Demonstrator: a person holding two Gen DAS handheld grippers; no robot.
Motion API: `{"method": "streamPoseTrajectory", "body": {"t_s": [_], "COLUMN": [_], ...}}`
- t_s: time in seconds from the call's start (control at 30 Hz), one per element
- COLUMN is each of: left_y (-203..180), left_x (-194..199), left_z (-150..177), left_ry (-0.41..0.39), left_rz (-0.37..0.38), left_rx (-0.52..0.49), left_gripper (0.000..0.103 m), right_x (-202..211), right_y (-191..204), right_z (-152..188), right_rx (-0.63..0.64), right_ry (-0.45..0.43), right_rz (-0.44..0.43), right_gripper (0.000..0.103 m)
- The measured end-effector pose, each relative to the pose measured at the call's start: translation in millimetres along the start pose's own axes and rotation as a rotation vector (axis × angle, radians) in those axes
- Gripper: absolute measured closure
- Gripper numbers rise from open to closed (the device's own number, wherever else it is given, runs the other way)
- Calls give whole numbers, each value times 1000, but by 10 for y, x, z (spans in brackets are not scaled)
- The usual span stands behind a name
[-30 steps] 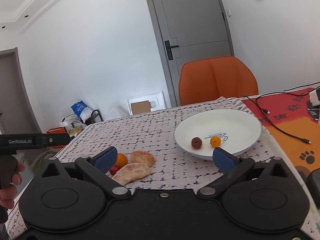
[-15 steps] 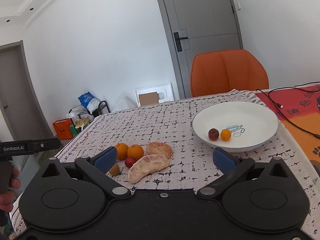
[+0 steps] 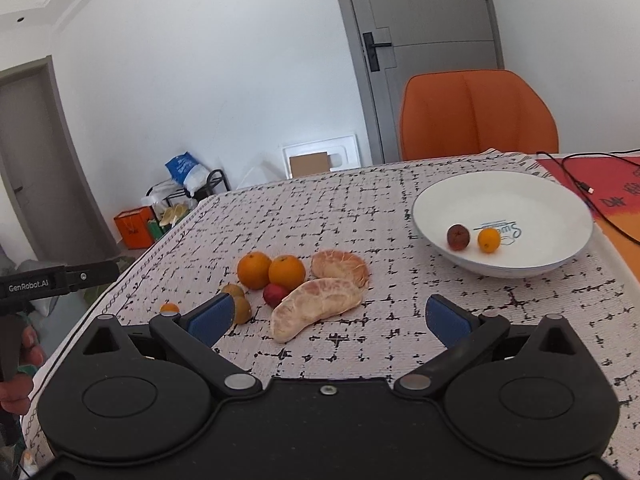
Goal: Organize fruits
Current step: 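Move both open tools back from the bowl toward the fruit pile, then grasp the peeled pomelo segment with the right tool while the left tool grasps a brown kiwi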
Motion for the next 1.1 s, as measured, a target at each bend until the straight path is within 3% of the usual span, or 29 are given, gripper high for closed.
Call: {"method": "streamPoseTrajectory", "body": {"t_s": [0.23,0.33,0.4,0.67,0.87,1.1], "left_y": [-14,-31,-47,-153,-175,-149], "left_x": [-121,-178,-218,-360,-446,-501], "left_z": [84,123,150,227,255,241], "left_ry": [19,33,45,90,105,115], "left_rz": [10,20,28,74,82,79], "left_rx": [12,18,25,33,40,44], "left_gripper": [19,25,30,48,53,54], "right_x": [-159,-256,-321,-576,-730,-886], "right_y": [49,56,63,81,120,203], "right_z": [80,123,150,264,295,277], "right_rx": [9,10,5,-12,-14,8], "right_ry": [33,59,76,145,176,178], "right_rz": [-22,-36,-47,-71,-102,-115], "right_gripper": [2,8,18,24,30,29]}}
Point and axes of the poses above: each gripper's, at about its wrist camera, not at the fingertips, and x roughly against the way its jaws point, y to its left, z to its underside, the point moved 7 cm from there along -x, roughly the way its jaws point, and after that the axes turned 8 degrees about -y, right-handed, at the moved point
